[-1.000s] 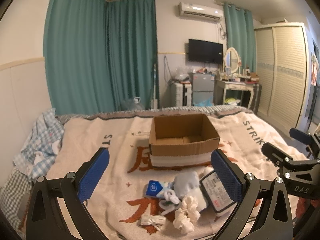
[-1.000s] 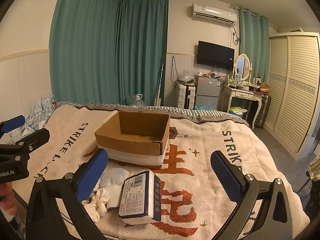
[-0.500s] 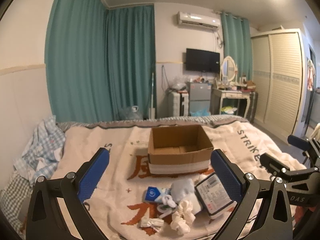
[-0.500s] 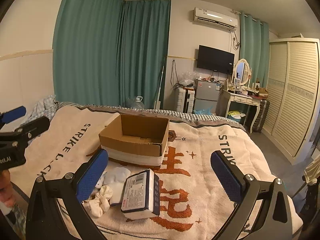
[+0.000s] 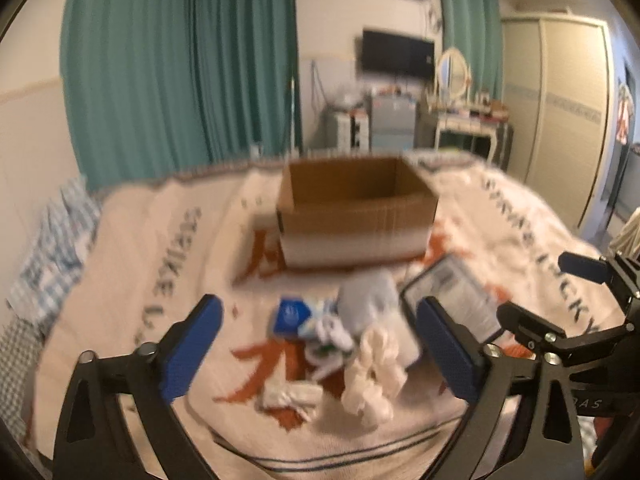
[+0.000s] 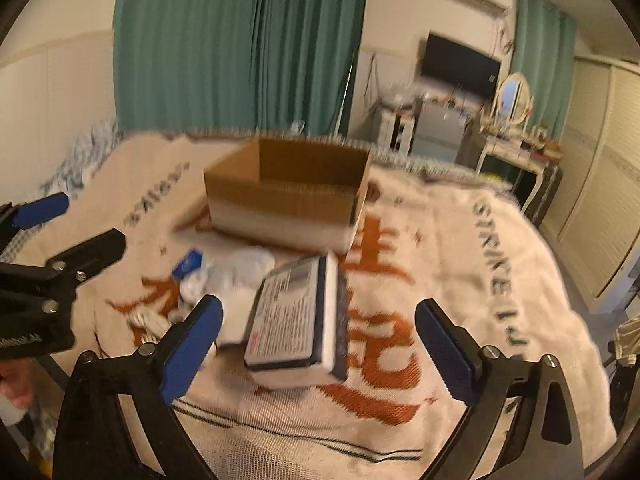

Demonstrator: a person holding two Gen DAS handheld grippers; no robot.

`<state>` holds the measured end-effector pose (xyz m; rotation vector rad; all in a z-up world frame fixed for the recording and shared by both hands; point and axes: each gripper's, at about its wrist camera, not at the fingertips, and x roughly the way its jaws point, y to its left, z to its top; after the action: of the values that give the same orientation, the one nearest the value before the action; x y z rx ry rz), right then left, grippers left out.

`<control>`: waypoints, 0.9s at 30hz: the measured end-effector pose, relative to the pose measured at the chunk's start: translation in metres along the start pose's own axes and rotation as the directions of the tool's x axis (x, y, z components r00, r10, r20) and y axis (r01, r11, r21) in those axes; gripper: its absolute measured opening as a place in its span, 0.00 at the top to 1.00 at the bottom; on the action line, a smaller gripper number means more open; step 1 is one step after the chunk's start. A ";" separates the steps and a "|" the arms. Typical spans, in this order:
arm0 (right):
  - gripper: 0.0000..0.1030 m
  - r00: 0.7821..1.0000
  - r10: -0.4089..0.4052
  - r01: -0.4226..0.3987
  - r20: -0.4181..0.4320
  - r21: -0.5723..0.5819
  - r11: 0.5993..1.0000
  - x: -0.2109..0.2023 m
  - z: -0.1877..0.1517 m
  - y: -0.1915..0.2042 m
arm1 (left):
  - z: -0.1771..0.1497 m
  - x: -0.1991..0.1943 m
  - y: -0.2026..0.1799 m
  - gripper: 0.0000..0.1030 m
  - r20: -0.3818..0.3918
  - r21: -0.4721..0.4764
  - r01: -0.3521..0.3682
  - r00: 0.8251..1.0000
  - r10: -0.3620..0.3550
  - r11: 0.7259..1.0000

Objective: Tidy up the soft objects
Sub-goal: 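Grasp the white scrunchie with the left tool while the right tool grasps the white pad pack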

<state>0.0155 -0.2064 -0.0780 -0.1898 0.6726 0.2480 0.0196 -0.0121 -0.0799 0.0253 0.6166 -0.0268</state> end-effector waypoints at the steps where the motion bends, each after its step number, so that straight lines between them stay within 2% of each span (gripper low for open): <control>1: 0.09 1.000 0.002 -0.002 -0.024 0.001 1.000 0.009 -0.004 0.001 | -0.005 0.009 0.000 0.06 -0.030 -0.003 -0.001 1.000 0.001 1.000; 5: 0.15 0.992 0.022 -0.018 -0.127 0.034 0.999 0.049 -0.021 -0.003 | -0.027 0.036 0.000 0.11 -0.127 -0.035 0.011 0.992 -0.016 0.999; 9: 0.16 0.983 0.036 -0.027 -0.182 0.051 0.998 0.076 -0.028 -0.002 | -0.044 0.053 -0.007 0.12 -0.213 -0.042 0.020 0.977 -0.029 0.999; 10: 0.17 0.981 0.041 -0.032 -0.190 0.051 0.998 0.079 -0.029 -0.002 | -0.048 0.055 -0.009 0.16 -0.227 -0.044 0.031 0.973 -0.041 0.999; 12: 0.27 0.977 0.060 -0.049 -0.206 0.058 0.997 0.084 -0.032 -0.001 | -0.054 0.061 -0.015 0.20 -0.257 -0.039 0.057 0.964 -0.065 0.998; 13: 0.30 0.975 0.070 -0.058 -0.212 0.061 0.996 0.086 -0.033 0.000 | -0.057 0.062 -0.020 0.20 -0.269 -0.031 0.066 0.961 -0.072 0.997; 16: 0.38 0.974 0.070 -0.060 -0.214 0.053 0.997 0.086 -0.034 0.003 | -0.064 0.064 -0.031 0.32 -0.294 0.000 0.097 0.951 -0.093 0.995; 17: 0.43 0.975 0.068 -0.059 -0.212 0.051 0.997 0.085 -0.033 0.005 | -0.066 0.065 -0.034 0.33 -0.301 0.006 0.110 0.948 -0.103 0.994; 19: 0.45 0.976 0.071 -0.062 -0.207 0.051 0.997 0.082 -0.032 0.005 | -0.068 0.067 -0.039 0.36 -0.313 0.017 0.135 0.942 -0.123 0.991; 20: 0.47 0.976 0.073 -0.063 -0.206 0.051 0.997 0.082 -0.031 0.004 | -0.069 0.068 -0.040 0.47 -0.320 0.017 0.145 0.938 -0.132 0.989; 22: 0.50 0.976 0.081 -0.071 -0.203 0.056 0.996 0.080 -0.032 0.004 | -0.067 0.076 -0.039 0.56 -0.334 0.010 0.147 0.933 -0.135 0.989; 23: 0.50 0.976 0.083 -0.073 -0.202 0.056 0.996 0.079 -0.032 0.004 | -0.067 0.078 -0.038 0.64 -0.338 0.004 0.152 0.930 -0.142 0.988; 25: 0.51 0.976 0.085 -0.076 -0.200 0.052 0.996 0.076 -0.031 0.004 | -0.067 0.077 -0.035 0.72 -0.342 -0.017 0.166 0.926 -0.162 0.986; 27: 0.53 0.977 0.093 -0.084 -0.190 0.053 0.995 0.071 -0.030 0.004 | -0.066 0.071 -0.034 0.77 -0.332 -0.018 0.168 0.929 -0.164 0.986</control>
<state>0.0498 -0.1985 -0.1465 -0.1421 0.8788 0.3020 0.0388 -0.0450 -0.1752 -0.0124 0.9562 -0.1935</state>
